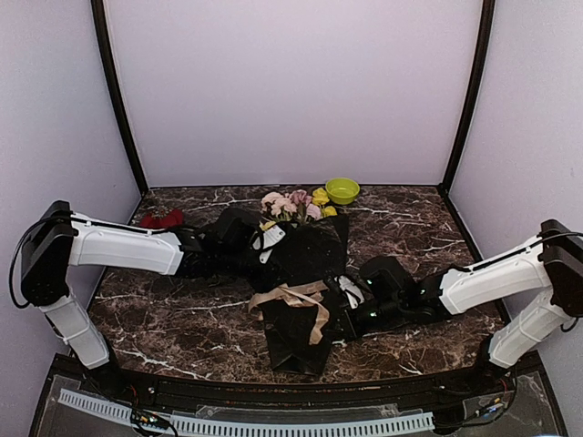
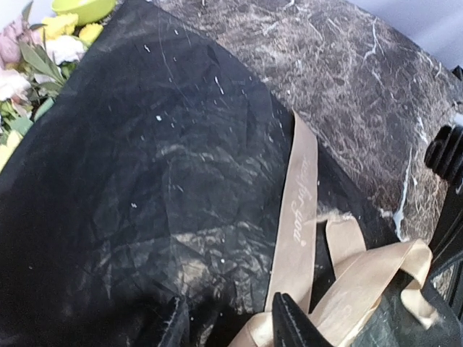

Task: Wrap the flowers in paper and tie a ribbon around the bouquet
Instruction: Cross the ribbon over the folded bouquet.

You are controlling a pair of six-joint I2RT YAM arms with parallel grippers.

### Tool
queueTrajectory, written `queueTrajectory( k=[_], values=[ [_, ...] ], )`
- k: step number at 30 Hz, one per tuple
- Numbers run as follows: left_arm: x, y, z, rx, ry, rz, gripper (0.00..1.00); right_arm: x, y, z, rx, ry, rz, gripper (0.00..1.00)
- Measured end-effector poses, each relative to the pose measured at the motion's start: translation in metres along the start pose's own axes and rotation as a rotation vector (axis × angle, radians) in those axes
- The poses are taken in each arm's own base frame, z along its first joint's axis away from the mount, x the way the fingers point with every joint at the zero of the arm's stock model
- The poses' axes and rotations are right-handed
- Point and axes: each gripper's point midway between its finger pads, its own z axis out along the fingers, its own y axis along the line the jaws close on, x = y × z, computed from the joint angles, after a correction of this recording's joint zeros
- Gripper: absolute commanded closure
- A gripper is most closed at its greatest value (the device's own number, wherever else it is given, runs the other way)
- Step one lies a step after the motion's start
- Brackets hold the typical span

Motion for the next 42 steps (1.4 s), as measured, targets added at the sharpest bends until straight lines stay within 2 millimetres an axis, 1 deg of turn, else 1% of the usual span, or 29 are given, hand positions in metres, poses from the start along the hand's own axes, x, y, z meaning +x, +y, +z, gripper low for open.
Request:
queueTrajectory(
  k=[2, 5, 11, 13, 17, 18, 22, 25, 27, 28, 31, 32, 33, 37, 39, 42],
  values=[
    [0.007, -0.001, 0.001, 0.011, 0.025, 0.007, 0.56, 0.005, -0.002, 0.0, 0.005, 0.014, 0.004, 1.0],
    [0.012, -0.005, 0.001, 0.03, 0.046, 0.021, 0.56, 0.01, -0.005, 0.0, 0.011, 0.027, 0.009, 1.0],
    [0.024, 0.002, 0.001, -0.006, 0.096, 0.039, 0.66, 0.011, -0.004, 0.0, 0.01, 0.029, 0.007, 1.0],
    [0.029, 0.006, 0.002, -0.03, 0.114, 0.045, 0.73, 0.011, -0.004, 0.0, 0.01, 0.03, 0.001, 1.0],
    [0.033, 0.015, 0.002, -0.077, 0.13, 0.059, 0.97, 0.013, -0.005, 0.0, 0.015, 0.039, -0.005, 1.0],
    [0.033, 0.016, 0.002, -0.085, 0.133, 0.062, 1.0, 0.014, -0.006, 0.0, 0.018, 0.041, -0.005, 1.0],
    [0.03, 0.02, -0.001, -0.111, 0.107, 0.059, 1.0, 0.015, -0.008, 0.0, 0.03, 0.044, -0.003, 1.0],
    [0.026, 0.022, -0.017, -0.129, 0.037, 0.046, 1.0, 0.011, -0.012, -0.002, 0.042, 0.041, 0.006, 1.0],
    [0.019, 0.023, -0.032, -0.144, -0.032, 0.033, 1.0, 0.002, -0.015, -0.004, 0.059, 0.027, 0.009, 1.0],
    [0.015, 0.023, -0.039, -0.151, -0.069, 0.025, 1.0, -0.006, -0.017, -0.006, 0.07, 0.013, 0.007, 1.0],
    [0.007, 0.024, -0.057, -0.162, -0.167, -0.004, 1.0, -0.037, -0.023, -0.015, 0.104, -0.048, 0.0, 1.0],
    [0.006, 0.024, -0.061, -0.16, -0.193, -0.017, 1.0, -0.051, -0.026, -0.019, 0.117, -0.077, -0.002, 1.0],
    [0.007, 0.023, -0.064, -0.159, -0.208, -0.026, 1.0, -0.06, -0.028, -0.023, 0.128, -0.098, -0.003, 1.0],
    [0.017, 0.023, -0.068, -0.15, -0.229, -0.061, 1.0, -0.118, -0.043, -0.041, 0.191, -0.212, -0.015, 1.0],
    [0.019, 0.022, -0.069, -0.148, -0.236, -0.07, 1.0, -0.142, -0.046, -0.044, 0.216, -0.246, -0.035, 1.0],
    [0.022, 0.022, -0.072, -0.146, -0.243, -0.073, 1.0, -0.172, -0.042, -0.042, 0.228, -0.271, -0.083, 1.0]
  ],
)
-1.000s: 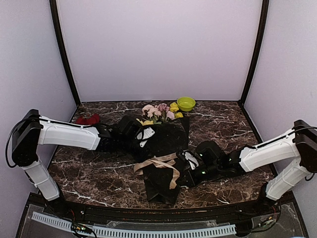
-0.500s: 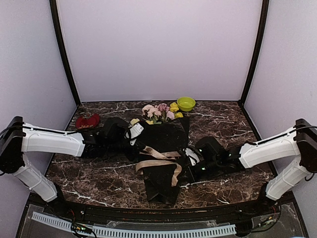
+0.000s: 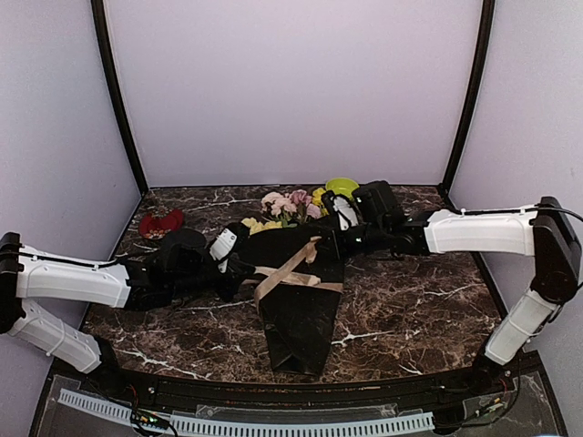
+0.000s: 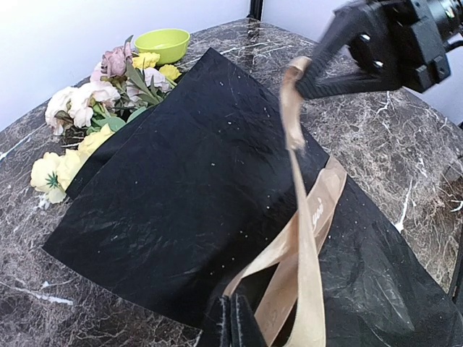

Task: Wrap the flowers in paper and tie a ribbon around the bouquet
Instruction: Cross the ribbon over the folded bouquet.

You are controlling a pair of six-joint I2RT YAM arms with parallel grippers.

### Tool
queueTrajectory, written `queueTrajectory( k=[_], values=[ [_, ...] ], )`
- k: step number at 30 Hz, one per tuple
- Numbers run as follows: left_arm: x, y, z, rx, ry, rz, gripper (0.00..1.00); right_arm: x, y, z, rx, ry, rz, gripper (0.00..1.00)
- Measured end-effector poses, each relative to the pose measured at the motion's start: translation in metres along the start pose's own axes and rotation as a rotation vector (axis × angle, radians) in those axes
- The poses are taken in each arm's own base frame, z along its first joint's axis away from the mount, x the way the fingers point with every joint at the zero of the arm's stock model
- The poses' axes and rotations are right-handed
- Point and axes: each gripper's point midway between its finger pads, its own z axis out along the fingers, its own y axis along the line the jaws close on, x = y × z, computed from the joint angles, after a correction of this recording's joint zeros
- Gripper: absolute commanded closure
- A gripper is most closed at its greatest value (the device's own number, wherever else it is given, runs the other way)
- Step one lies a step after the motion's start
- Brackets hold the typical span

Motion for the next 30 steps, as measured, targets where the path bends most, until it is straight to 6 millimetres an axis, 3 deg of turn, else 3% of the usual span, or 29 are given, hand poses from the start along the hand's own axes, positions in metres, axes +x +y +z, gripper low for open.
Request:
queueTrajectory(
  k=[4, 8, 13, 19, 27, 30],
  values=[
    [-0.001, 0.0, -0.001, 0.002, -0.004, 0.0, 1.0, -0.017, 0.002, 0.018, -0.001, -0.003, -0.04, 1.0],
    [-0.004, -0.001, -0.004, 0.001, -0.017, 0.01, 1.0, -0.015, -0.003, 0.036, 0.012, 0.026, -0.055, 1.0],
    [-0.016, 0.003, -0.01, -0.031, -0.062, 0.031, 0.98, 0.01, -0.012, 0.044, 0.025, 0.092, -0.048, 1.0],
    [-0.015, 0.027, -0.01, -0.171, -0.068, -0.038, 0.98, 0.05, -0.021, 0.046, 0.017, 0.172, -0.032, 1.0],
    [0.022, 0.04, -0.029, -0.201, -0.128, -0.23, 0.95, 0.073, -0.019, 0.058, -0.035, 0.23, -0.012, 1.0],
    [0.02, 0.04, -0.039, -0.185, -0.184, -0.295, 0.96, 0.082, -0.019, 0.064, -0.054, 0.255, -0.004, 1.0]
  ],
)
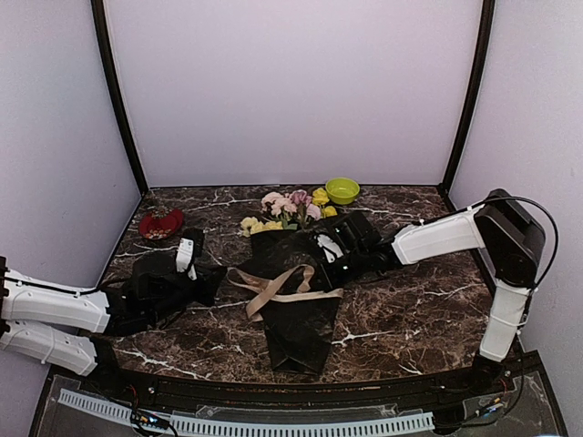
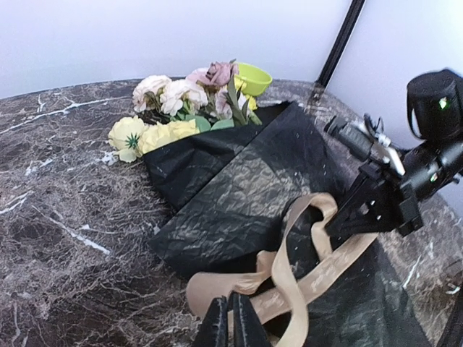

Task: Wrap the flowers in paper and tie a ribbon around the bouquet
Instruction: Cross the ribbon over the folded bouquet.

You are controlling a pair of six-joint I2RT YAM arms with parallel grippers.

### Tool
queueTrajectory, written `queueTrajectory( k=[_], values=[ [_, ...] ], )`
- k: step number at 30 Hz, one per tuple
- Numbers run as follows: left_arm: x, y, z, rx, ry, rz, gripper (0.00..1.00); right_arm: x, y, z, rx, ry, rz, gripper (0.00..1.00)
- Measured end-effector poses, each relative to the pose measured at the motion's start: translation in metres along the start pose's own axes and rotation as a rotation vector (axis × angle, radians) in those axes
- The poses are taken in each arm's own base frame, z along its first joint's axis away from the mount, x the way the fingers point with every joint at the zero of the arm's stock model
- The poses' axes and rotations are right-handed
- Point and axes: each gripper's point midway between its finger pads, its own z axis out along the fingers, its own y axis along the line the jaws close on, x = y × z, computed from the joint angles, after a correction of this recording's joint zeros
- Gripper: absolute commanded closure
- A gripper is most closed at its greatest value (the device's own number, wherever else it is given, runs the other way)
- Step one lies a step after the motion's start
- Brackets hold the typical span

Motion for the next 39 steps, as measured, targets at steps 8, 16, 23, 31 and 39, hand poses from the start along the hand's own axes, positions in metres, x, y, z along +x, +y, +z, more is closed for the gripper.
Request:
queueTrajectory(
  k=[8, 16, 23, 31, 39],
  values=[
    [-0.004, 0.016, -0.023, -0.017, -0.095, -0.138, 0.9, 0.007, 0.015, 0.006, -0.068, 0.028, -0.013, 1.0],
    [-0.004, 0.02, -0.032, -0.04, -0.072, -0.039, 0.63, 0.01, 0.022, 0.007, -0.089, 0.046, -0.029, 1.0],
    [0.004, -0.064, 0.018, 0.247, 0.164, 0.361, 0.47, 0.007, 0.026, 0.005, -0.096, 0.058, -0.028, 1.0],
    [0.06, -0.103, 0.064, 0.454, 0.369, 0.741, 0.45, 0.015, 0.025, 0.004, -0.095, 0.091, -0.018, 1.0],
    [0.093, -0.105, 0.091, 0.463, 0.429, 0.928, 0.57, 0.02, 0.028, 0.004, -0.114, 0.112, -0.01, 1.0]
  ],
)
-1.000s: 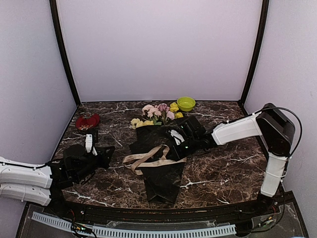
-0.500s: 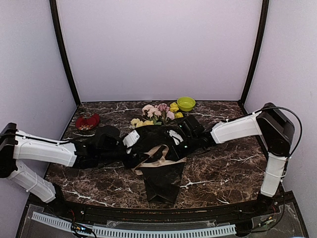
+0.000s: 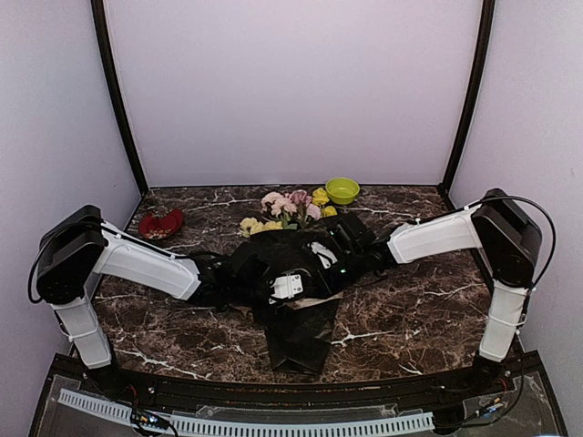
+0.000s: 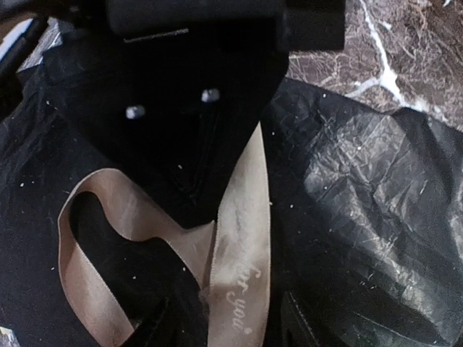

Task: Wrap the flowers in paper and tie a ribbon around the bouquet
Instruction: Cross the ribbon over the folded bouquet.

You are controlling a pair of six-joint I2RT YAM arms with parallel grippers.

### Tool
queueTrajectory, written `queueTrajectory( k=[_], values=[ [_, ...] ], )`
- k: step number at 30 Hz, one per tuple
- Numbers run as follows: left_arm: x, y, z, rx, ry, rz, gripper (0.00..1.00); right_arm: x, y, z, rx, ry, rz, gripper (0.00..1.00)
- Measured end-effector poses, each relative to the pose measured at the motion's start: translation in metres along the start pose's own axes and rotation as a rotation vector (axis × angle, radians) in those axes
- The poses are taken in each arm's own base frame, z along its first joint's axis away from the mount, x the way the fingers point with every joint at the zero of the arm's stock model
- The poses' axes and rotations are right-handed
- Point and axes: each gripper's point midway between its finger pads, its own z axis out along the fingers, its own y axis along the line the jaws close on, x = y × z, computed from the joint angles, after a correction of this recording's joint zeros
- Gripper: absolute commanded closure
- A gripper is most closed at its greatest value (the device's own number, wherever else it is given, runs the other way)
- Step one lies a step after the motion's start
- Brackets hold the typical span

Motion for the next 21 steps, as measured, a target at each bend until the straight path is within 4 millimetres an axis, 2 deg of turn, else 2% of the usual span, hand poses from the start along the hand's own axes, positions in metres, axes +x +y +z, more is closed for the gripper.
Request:
queueTrajectory(
  k=[4, 10, 17, 21],
  values=[
    [0.012, 0.001, 0.008, -0.016, 0.04, 0.023, 0.7, 0.004, 0.0, 0.0, -0.001, 0.018, 0.009, 1.0],
    [0.011, 0.005, 0.009, -0.038, 0.04, 0.038, 0.99, 0.007, 0.001, 0.0, -0.009, 0.032, 0.016, 1.0],
    [0.009, 0.004, 0.007, -0.033, 0.026, 0.033, 1.0, 0.012, 0.001, -0.002, -0.001, 0.064, -0.001, 1.0],
    [-0.005, 0.004, -0.008, -0.029, -0.037, 0.023, 1.0, 0.018, 0.0, -0.004, 0.006, 0.097, -0.032, 1.0]
  ],
)
